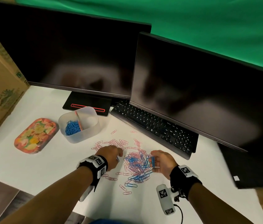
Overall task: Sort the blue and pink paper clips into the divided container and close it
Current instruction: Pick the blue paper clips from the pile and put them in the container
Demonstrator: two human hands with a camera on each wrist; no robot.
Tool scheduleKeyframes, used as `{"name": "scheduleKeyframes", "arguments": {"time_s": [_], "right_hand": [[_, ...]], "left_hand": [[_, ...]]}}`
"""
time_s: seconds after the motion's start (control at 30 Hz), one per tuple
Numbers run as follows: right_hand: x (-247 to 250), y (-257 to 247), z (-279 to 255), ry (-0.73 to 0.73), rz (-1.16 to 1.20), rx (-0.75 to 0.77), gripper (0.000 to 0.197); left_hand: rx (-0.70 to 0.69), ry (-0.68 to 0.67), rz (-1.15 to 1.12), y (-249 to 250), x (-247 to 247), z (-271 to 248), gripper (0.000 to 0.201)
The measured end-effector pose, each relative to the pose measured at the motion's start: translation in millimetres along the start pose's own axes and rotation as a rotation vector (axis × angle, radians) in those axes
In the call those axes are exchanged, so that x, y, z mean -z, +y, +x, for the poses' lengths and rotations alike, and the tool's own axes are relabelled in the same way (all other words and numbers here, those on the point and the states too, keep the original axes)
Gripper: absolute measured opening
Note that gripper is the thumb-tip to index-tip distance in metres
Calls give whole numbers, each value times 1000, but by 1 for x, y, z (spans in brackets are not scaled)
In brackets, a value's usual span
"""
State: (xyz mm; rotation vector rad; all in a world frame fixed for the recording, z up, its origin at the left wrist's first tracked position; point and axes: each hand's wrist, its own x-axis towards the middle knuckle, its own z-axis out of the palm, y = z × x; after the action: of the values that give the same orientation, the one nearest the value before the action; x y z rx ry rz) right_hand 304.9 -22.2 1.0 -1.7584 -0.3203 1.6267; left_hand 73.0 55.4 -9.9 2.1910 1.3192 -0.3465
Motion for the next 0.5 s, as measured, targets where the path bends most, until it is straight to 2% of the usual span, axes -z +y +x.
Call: {"name": "scheduleKeyframes", "arguments": {"time_s": [0.1, 0.27, 0.4, 0.43, 0.5], "right_hand": [[4, 0, 1, 32, -73, 29, 9], [13, 5, 2, 78, -185, 58, 22], [18, 7, 1, 107, -205, 69, 23], [20, 8, 2, 118, -270, 89, 20], [24, 11, 4, 152, -567, 209, 14]], "left_hand": [[-36, -29, 129, 3, 3, 5, 25], [-53, -35, 203, 6, 7, 6, 17], [-41, 8, 23, 3, 6, 4, 7], [-31, 34, -51, 3, 5, 4, 9], [17, 84, -232, 3, 6, 2, 12]]}}
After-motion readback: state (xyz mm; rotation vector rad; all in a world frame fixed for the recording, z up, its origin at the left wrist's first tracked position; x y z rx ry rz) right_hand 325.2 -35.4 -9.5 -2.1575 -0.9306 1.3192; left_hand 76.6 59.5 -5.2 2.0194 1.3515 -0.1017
